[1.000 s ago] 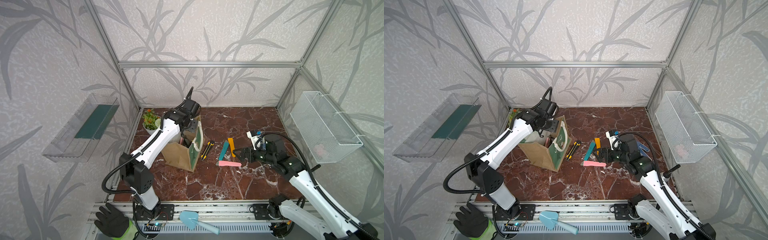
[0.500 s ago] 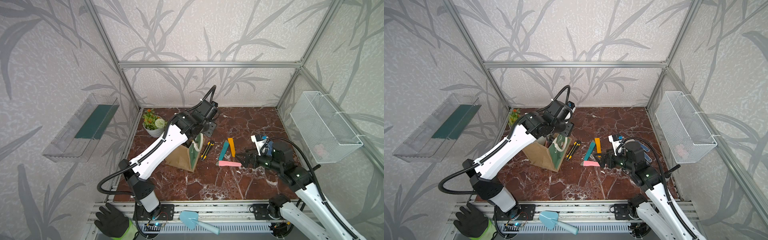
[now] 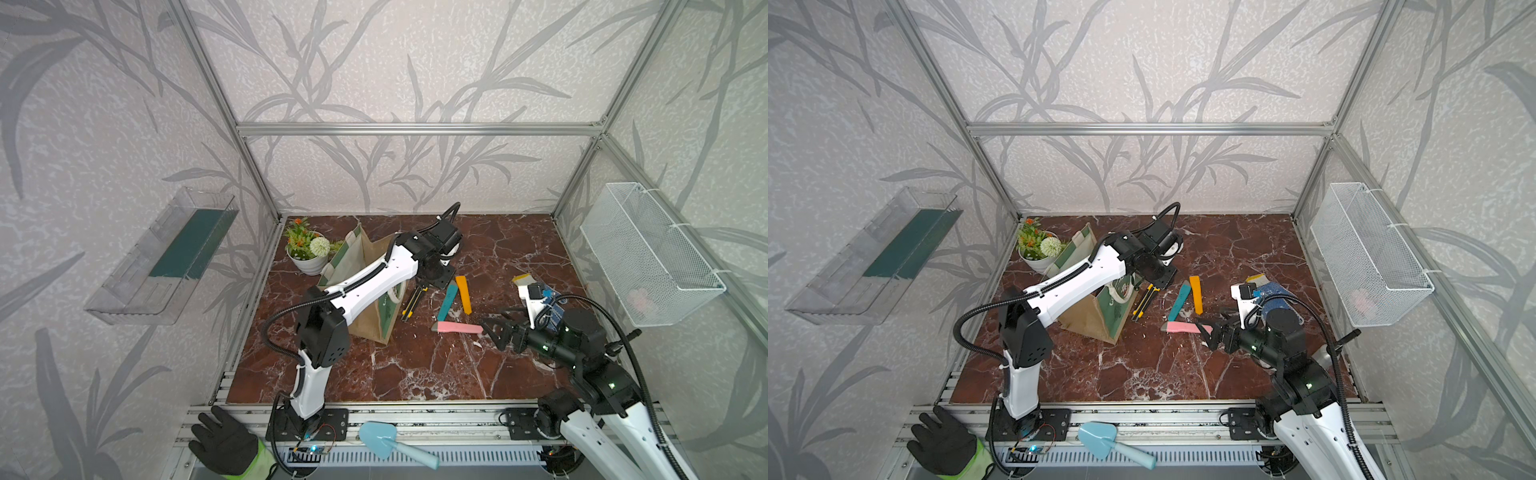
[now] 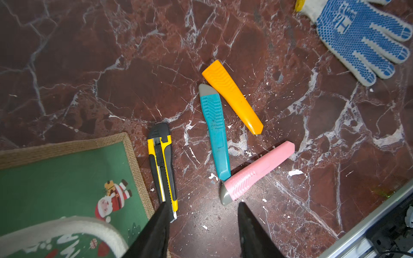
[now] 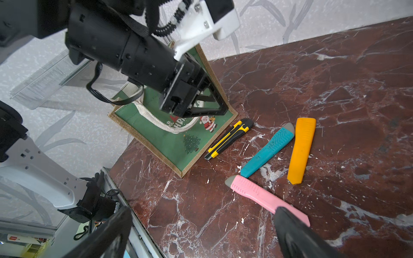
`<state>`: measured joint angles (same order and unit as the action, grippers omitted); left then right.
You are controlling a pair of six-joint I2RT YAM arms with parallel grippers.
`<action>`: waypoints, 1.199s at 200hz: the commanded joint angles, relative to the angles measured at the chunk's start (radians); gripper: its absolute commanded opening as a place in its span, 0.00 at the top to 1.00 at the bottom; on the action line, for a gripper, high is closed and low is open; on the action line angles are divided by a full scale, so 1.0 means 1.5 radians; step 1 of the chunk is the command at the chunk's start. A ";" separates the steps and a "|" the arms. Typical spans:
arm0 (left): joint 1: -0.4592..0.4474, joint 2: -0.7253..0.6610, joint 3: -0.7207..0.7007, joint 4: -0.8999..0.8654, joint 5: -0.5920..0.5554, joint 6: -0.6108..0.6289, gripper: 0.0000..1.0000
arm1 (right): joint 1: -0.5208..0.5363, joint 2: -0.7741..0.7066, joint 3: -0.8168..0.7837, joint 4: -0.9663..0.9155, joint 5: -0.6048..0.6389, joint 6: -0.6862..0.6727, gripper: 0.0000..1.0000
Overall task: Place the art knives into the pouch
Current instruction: Pick up the utility knife at the center of the board.
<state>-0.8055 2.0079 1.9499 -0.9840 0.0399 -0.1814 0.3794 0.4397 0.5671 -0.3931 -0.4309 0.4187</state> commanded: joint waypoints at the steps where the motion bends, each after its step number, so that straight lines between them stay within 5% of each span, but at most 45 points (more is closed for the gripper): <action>1: 0.005 0.017 0.034 -0.010 0.002 0.001 0.53 | 0.000 -0.002 -0.003 -0.001 0.005 0.018 0.01; 59: 0.062 0.098 -0.009 0.012 0.004 -0.033 0.56 | -0.001 -0.004 0.004 -0.005 -0.007 0.029 0.01; 240: 0.076 0.229 0.008 0.004 -0.060 -0.006 0.47 | -0.001 0.006 -0.004 -0.012 0.000 0.034 0.01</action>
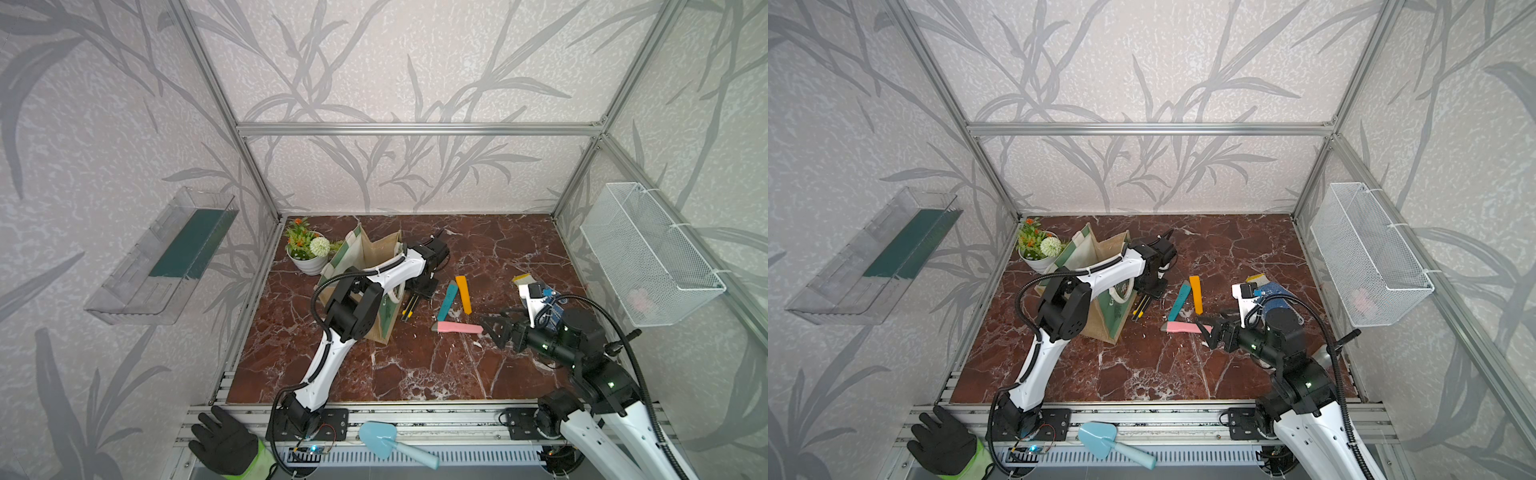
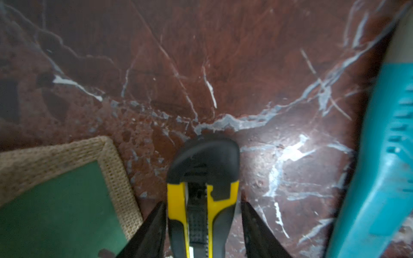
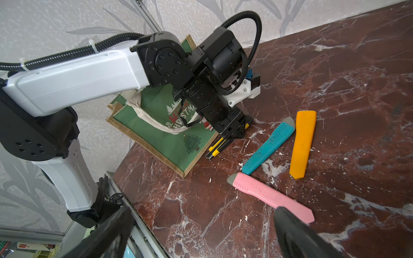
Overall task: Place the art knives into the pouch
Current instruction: Pick up the utility knife at the center of the board.
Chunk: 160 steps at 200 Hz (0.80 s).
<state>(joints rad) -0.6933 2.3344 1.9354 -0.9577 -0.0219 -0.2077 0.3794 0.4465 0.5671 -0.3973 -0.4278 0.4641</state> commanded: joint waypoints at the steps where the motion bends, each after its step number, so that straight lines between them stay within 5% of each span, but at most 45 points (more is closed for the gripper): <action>1: 0.001 0.011 0.018 -0.014 -0.019 0.011 0.48 | 0.000 0.001 -0.003 -0.010 -0.002 0.004 0.01; 108: -0.021 0.006 0.023 -0.015 -0.043 0.002 0.79 | 0.000 0.007 -0.010 -0.003 0.011 0.013 0.01; 160: -0.021 -0.048 0.062 -0.032 -0.028 0.006 0.82 | 0.000 0.006 -0.011 -0.002 0.021 0.021 0.01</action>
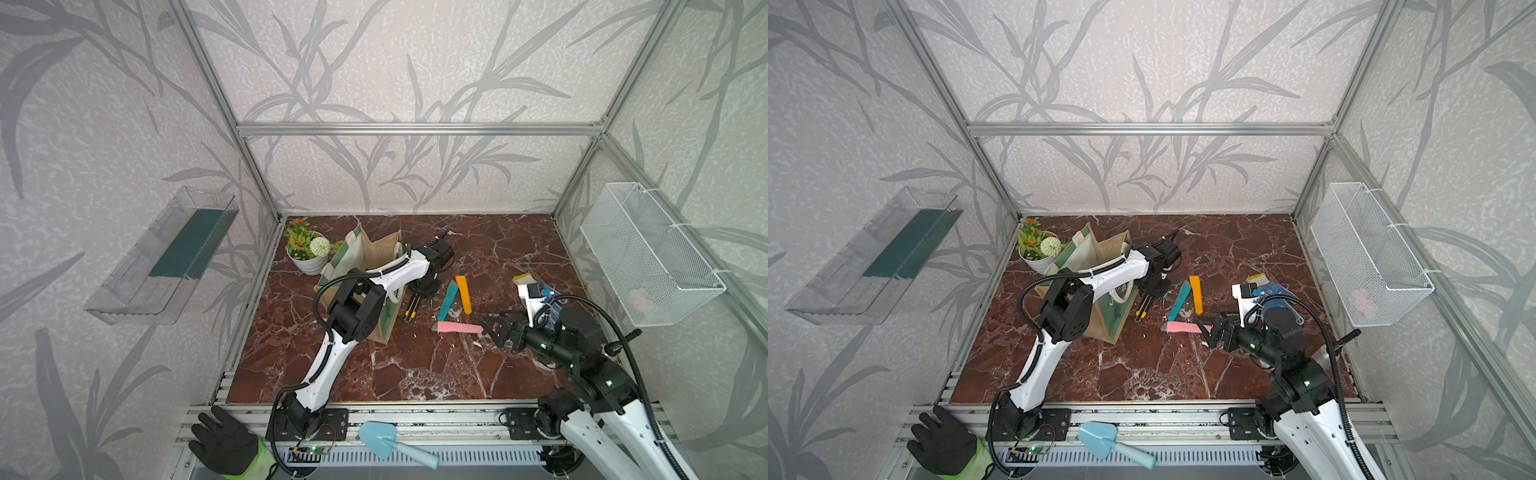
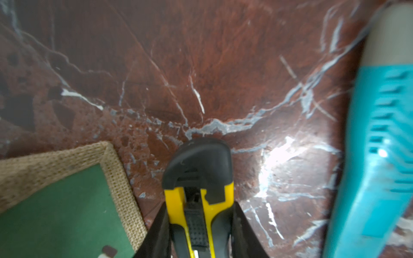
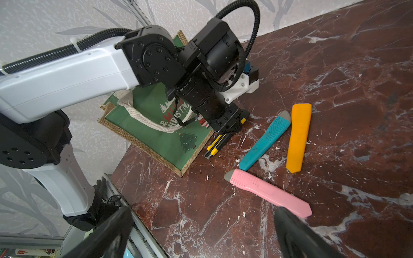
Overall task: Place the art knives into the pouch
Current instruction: Pick up the utility knife at the center of the board.
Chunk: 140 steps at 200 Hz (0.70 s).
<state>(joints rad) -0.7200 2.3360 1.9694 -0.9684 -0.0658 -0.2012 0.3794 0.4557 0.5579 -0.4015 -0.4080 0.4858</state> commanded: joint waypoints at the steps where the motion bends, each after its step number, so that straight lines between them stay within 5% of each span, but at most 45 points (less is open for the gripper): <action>1: -0.004 -0.050 0.042 -0.026 0.001 0.001 0.82 | 0.000 0.000 -0.006 0.001 0.008 0.007 0.01; 140: -0.001 -0.207 0.280 -0.176 -0.087 0.029 0.84 | 0.000 0.006 -0.013 0.036 0.027 0.015 0.01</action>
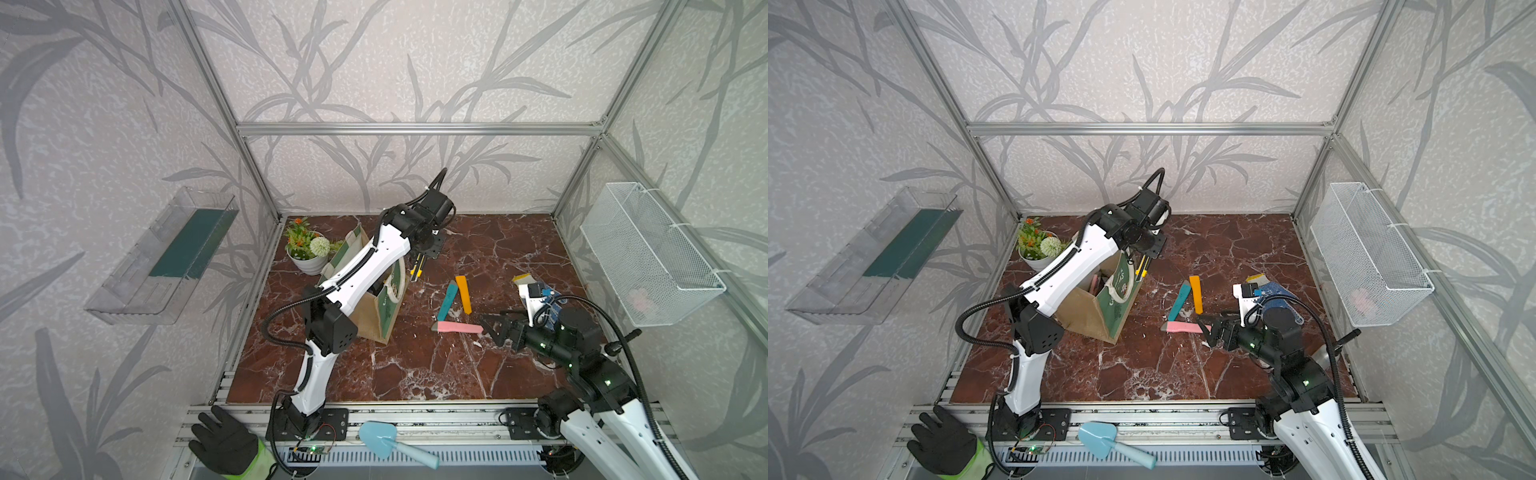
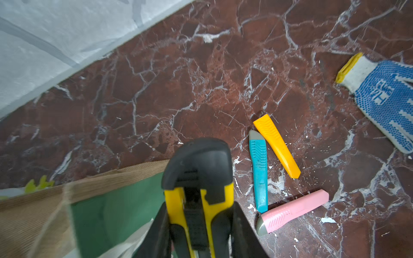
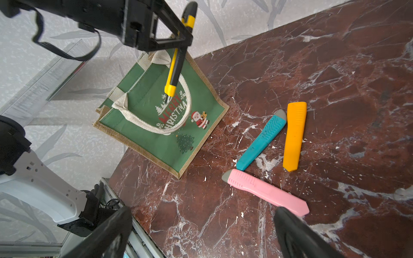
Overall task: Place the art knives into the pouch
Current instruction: Pick up the utility knife at the center of the board.
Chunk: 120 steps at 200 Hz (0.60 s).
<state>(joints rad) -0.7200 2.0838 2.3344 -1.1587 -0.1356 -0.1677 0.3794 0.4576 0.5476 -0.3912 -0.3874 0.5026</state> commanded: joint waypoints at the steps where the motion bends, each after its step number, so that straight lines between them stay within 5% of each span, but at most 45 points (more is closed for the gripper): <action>1: -0.001 -0.040 0.038 -0.049 -0.042 0.006 0.84 | 0.000 0.005 -0.007 0.029 0.013 0.004 0.01; 56: 0.058 -0.149 -0.003 -0.042 -0.058 0.012 0.84 | 0.000 0.058 -0.002 0.052 0.012 0.010 0.01; 120: 0.192 -0.406 -0.434 0.215 -0.083 -0.005 0.83 | 0.000 0.098 0.006 0.073 -0.006 -0.003 0.01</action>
<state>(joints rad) -0.4675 1.5436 1.8187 -1.0046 -0.2291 -0.1593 0.3794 0.5877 0.5453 -0.3351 -0.3759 0.5076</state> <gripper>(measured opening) 0.325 0.991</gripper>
